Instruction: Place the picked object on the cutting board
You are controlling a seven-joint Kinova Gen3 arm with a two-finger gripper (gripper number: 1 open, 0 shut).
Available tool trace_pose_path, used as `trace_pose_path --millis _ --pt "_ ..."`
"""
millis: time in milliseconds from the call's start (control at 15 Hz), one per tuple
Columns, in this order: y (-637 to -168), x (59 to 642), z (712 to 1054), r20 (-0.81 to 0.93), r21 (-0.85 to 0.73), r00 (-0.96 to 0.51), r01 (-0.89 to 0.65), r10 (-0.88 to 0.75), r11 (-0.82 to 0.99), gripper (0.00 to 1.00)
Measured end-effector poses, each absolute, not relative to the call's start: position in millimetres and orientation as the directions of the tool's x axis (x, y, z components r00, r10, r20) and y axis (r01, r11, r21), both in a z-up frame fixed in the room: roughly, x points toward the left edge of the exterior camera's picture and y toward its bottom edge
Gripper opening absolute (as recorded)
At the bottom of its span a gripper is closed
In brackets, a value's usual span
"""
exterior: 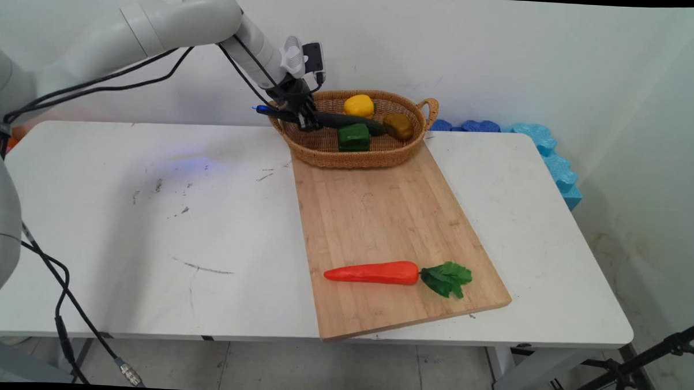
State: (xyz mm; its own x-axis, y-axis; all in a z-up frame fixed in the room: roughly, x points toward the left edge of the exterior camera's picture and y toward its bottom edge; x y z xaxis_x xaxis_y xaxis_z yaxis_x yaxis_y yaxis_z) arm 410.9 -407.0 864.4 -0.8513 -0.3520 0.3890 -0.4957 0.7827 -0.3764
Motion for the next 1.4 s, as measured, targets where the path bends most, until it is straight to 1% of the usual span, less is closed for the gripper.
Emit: trace_pose_path --millis 467,1067,1200,1400 --pt "-399 407 886 0.412 -0.39 -0.844 -0.504 -0.343 0.771 0.0" --pt "-372 405 938 0.457 -0.405 -0.817 -0.544 -0.352 0.735 0.0" --pt "-362 404 952 0.479 -0.393 -0.797 -0.569 -0.368 0.722 0.0" --pt "-350 399 965 0.505 -0.368 -0.773 -0.595 -0.384 0.714 0.0"
